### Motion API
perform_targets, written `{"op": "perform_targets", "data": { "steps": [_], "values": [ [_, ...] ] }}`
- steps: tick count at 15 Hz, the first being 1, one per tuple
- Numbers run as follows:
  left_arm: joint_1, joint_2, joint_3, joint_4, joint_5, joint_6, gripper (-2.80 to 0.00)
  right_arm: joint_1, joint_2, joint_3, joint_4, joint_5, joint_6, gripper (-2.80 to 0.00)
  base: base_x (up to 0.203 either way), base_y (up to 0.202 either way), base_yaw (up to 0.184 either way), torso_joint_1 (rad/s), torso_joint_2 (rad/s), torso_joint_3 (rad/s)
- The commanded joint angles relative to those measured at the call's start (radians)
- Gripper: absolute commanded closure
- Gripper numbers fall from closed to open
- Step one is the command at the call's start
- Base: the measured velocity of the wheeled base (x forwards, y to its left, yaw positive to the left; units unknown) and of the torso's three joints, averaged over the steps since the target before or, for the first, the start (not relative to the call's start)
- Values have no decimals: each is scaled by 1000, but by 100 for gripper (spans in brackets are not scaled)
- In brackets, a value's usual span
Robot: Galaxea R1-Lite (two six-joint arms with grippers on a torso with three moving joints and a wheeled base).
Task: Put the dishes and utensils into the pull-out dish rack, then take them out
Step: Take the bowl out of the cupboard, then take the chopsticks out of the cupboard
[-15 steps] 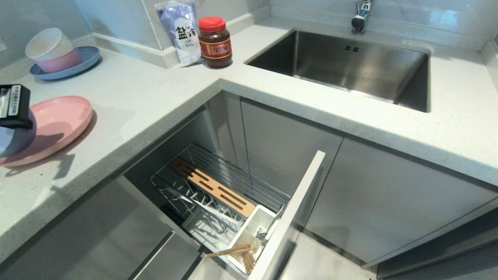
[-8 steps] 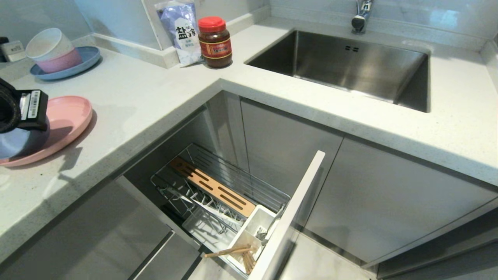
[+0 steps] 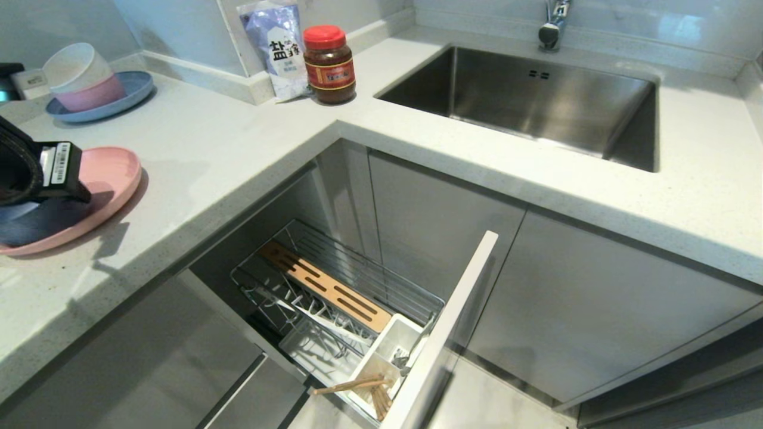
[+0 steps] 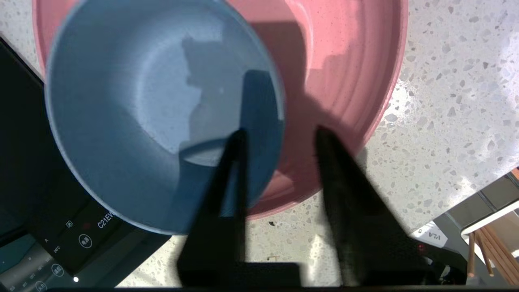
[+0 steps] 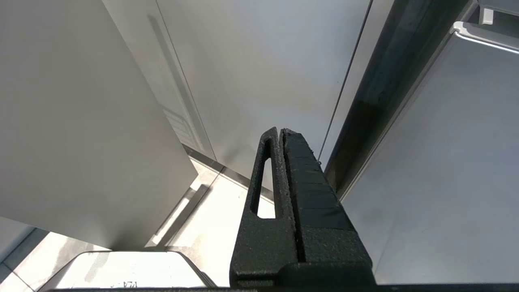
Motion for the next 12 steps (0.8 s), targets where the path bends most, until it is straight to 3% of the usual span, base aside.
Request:
{"op": "perform_targets", "data": {
  "steps": [1,9,12],
  "values": [
    [0,-7,0,6,2,-2,-280,-1,-4,2,0,0,0,0,0,0,0,0,0,0],
    [0,-112,12,-1,-9,-12,-280,0,-4,2,-1,0,0,0,0,0,0,0,0,0],
    [-1,-192,94,-165,-48,-14,-280,1,-4,2,-1,0,0,0,0,0,0,0,0,0]
  ]
}}
